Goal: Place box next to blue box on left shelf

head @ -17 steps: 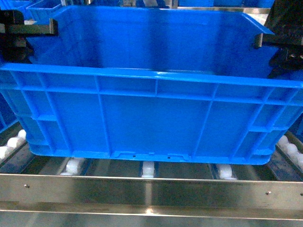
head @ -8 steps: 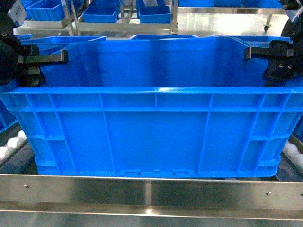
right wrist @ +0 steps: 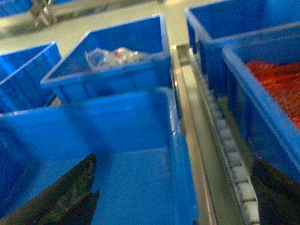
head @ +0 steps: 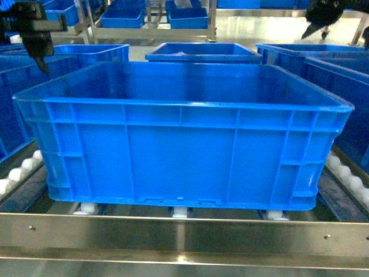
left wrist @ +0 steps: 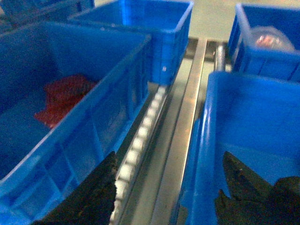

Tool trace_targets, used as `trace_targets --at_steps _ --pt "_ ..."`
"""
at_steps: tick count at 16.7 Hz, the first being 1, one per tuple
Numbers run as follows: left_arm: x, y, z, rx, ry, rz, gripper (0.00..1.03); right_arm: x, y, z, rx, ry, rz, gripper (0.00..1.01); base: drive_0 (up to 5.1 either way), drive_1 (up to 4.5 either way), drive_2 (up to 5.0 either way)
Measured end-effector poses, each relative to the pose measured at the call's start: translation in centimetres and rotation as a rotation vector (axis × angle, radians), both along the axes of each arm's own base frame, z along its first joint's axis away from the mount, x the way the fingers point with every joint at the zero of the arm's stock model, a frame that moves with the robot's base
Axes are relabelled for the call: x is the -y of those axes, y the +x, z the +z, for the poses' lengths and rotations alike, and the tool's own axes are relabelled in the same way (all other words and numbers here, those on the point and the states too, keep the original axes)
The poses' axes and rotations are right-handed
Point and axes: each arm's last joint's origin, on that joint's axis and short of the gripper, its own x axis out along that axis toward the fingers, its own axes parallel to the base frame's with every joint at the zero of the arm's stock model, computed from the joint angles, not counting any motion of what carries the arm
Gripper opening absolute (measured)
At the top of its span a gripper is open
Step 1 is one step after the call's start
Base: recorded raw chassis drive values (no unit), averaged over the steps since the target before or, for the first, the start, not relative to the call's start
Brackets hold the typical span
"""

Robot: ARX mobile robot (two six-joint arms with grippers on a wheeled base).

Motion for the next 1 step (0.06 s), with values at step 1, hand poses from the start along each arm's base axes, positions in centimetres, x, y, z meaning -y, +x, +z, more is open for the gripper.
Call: trace_targets --at_steps 1 --pt "0.09 -0.01 1.02 0.076 -0.015 0.002 0.74 0.49 -0.26 0.30 0.064 -0.004 -0.048 1.00 0.0 0.00 0.0"
